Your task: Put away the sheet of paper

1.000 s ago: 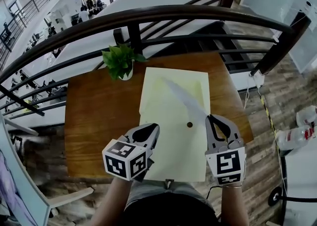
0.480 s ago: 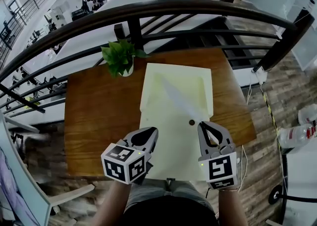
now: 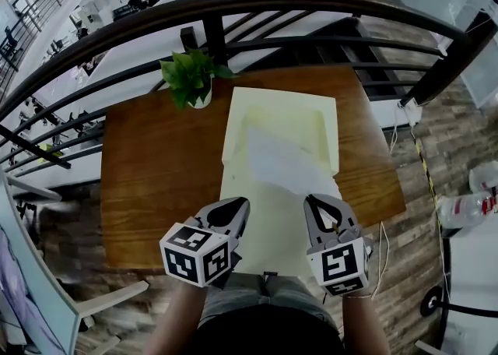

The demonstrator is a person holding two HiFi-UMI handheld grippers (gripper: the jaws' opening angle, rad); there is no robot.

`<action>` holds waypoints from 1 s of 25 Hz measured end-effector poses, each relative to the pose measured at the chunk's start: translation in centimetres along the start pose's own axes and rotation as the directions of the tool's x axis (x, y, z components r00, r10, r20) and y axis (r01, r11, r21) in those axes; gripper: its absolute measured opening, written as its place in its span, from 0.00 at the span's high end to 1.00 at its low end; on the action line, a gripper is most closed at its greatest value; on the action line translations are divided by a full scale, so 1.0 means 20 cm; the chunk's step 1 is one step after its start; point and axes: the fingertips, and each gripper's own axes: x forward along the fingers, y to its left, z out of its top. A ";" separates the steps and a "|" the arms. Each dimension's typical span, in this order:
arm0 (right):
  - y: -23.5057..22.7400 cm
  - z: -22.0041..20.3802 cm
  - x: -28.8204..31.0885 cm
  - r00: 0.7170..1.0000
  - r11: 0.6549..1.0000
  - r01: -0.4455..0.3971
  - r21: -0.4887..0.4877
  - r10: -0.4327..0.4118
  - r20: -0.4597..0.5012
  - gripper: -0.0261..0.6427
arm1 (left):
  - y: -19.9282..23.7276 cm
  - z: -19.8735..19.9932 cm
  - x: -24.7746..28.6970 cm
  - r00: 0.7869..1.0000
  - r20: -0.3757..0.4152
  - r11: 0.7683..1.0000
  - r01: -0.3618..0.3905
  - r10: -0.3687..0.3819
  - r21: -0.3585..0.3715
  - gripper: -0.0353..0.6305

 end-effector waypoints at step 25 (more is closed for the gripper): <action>0.34 -0.20 0.15 0.979 0.973 -0.150 -0.178 0.121 -0.162 0.92 | 0.09 -0.25 -0.01 0.991 -0.126 0.998 0.034 -0.041 -0.057 0.91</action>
